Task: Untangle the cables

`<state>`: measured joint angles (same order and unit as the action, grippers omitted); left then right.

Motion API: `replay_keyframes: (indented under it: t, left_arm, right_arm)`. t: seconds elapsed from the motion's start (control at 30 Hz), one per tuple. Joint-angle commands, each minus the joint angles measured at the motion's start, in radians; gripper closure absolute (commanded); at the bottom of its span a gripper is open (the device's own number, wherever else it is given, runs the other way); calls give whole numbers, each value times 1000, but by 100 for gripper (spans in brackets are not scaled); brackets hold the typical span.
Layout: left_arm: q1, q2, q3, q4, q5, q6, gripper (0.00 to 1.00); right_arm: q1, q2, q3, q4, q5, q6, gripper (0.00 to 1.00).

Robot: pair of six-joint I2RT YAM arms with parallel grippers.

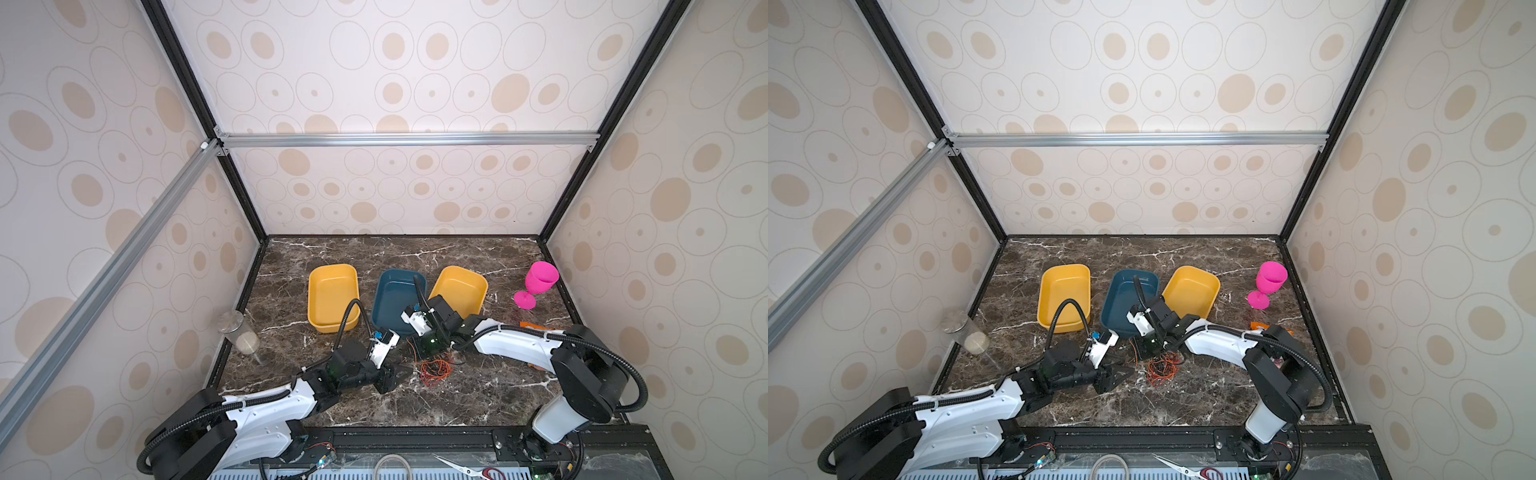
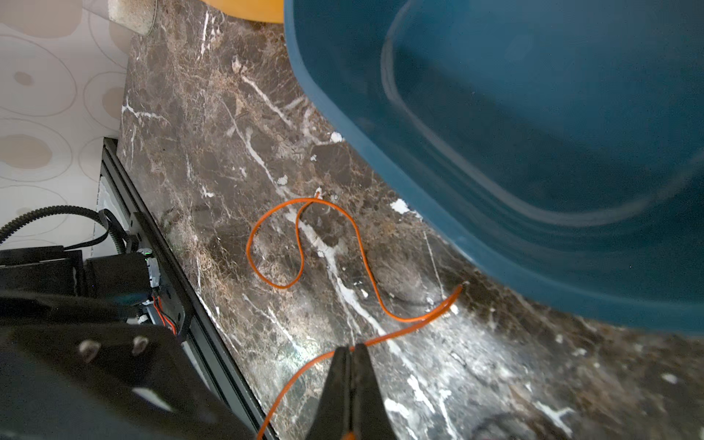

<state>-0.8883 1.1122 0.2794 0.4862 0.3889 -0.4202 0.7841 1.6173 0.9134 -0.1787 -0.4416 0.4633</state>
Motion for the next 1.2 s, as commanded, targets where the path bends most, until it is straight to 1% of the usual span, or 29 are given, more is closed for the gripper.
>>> replay_keyframes:
  t: [0.0, 0.1, 0.3, 0.47, 0.57, 0.7, 0.87, 0.9, 0.93, 1.17]
  left_arm:
    - [-20, 14, 32, 44, -53, 127, 49]
    - [-23, 23, 36, 57, -72, 147, 49]
    - [-33, 51, 50, 122, -35, 144, 50]
    - [-52, 94, 71, 133, -25, 135, 53]
    - [-58, 113, 86, 122, -35, 131, 61]
    - [-58, 124, 114, 60, -62, 139, 73]
    - [-59, 85, 121, 7, -119, 141, 96]
    - [-58, 77, 118, 2, -124, 139, 99]
    - [-57, 69, 115, -3, -129, 138, 100]
    - [-57, 35, 101, -27, -154, 133, 100]
  right_arm:
    - [0, 16, 23, 9, -32, 12, 95]
    - [1, 19, 19, 14, -37, 15, 95]
    - [1, 36, 23, 19, -40, 20, 95]
    - [1, 43, 25, 23, -42, 24, 95]
    - [0, 43, 25, 22, -40, 22, 95]
    - [0, 35, 15, 22, -32, 21, 95]
    - [-10, 21, 1, 12, -16, 18, 94]
    - [-12, 17, -4, 12, -16, 17, 93]
    - [-16, 14, -7, 12, -16, 17, 93]
    - [-25, 0, -14, 4, -11, 8, 91]
